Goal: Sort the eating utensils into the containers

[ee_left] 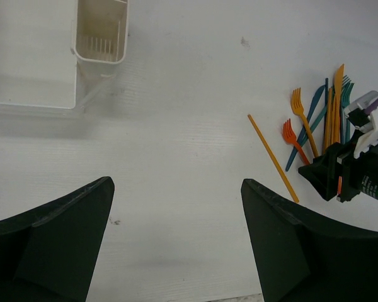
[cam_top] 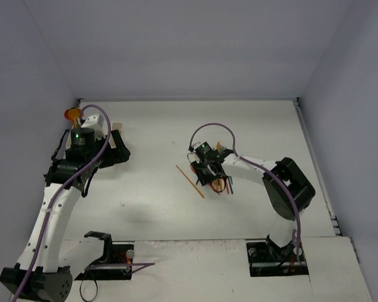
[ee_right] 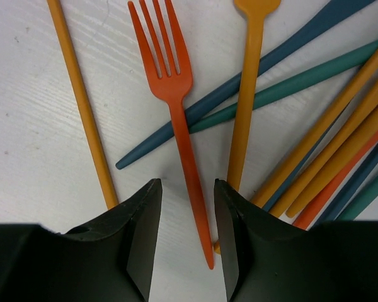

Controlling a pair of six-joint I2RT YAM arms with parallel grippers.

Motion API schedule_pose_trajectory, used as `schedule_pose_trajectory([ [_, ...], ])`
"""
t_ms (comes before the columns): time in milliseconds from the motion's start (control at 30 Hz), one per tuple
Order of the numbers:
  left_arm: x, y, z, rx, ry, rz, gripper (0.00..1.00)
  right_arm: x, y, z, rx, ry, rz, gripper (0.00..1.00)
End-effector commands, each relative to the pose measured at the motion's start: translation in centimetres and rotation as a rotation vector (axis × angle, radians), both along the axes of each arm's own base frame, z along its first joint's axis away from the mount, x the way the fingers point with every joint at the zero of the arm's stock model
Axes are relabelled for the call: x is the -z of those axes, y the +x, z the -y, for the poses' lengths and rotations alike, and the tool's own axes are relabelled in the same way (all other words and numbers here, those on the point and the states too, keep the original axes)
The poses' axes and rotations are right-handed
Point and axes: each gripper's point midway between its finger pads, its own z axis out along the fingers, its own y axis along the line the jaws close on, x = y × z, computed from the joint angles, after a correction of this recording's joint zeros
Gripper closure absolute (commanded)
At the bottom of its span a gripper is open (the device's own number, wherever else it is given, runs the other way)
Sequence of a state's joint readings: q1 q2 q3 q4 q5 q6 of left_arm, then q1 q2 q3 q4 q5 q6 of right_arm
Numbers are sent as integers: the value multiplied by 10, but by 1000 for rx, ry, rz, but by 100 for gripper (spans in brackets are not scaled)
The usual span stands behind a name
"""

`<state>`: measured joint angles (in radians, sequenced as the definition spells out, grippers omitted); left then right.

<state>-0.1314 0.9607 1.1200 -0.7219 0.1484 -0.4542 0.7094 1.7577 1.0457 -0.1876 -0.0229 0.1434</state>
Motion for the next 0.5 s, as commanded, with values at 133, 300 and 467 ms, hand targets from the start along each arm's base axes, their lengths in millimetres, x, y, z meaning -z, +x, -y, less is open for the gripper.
schedule_pose_trajectory([
  [133,-23,4,17,86,-17,67,20,-5,18,-15,-41,18,38,73],
  [300,-30,3,27,127,-43,76,20,-10,14,-14,-63,20,48,95],
  [467,-46,3,47,176,-119,86,20,-51,14,-27,-141,72,148,97],
])
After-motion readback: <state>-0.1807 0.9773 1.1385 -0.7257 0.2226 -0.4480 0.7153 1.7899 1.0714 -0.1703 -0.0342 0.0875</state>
